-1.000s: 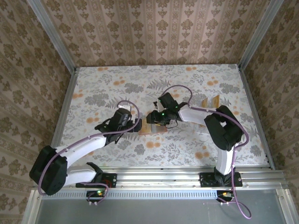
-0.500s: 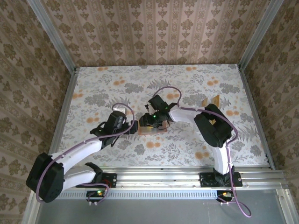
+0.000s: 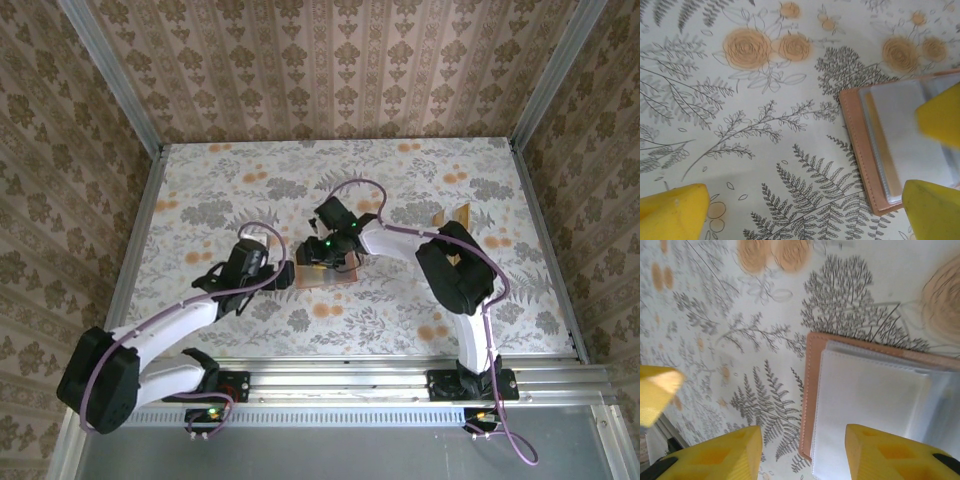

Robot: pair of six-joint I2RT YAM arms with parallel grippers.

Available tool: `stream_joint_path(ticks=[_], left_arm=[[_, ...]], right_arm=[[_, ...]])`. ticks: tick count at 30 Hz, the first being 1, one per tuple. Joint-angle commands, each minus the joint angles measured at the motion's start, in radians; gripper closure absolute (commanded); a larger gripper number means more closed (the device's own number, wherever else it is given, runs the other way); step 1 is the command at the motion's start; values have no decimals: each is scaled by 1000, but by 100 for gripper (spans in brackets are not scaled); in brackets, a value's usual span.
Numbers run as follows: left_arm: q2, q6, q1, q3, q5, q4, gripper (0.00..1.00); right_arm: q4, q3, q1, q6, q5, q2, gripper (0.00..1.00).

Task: Put the credit cards into the card holder
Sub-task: Flip over the card slot on the card holder, then pick up the credit card from the storage box.

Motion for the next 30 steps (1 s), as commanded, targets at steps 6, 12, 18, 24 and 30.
stream_joint_path(ticks=[6, 12, 18, 24, 30], left_arm=[[173, 20, -17, 117, 37, 63, 0], [278, 31, -45, 198, 30, 84, 0], [326, 48, -75, 226, -8, 62, 0], [322, 44, -93, 198, -39, 56, 0], [312, 43, -96, 190, -50, 53, 0]], right_arm=[[-129, -26, -119, -64, 68, -193, 52], [-233, -100, -239, -133, 153, -338, 52], [-432, -103, -364, -263, 332, -421, 53], [-526, -122, -484, -346, 499, -459, 54], [-558, -146, -559, -368, 594, -470, 63]])
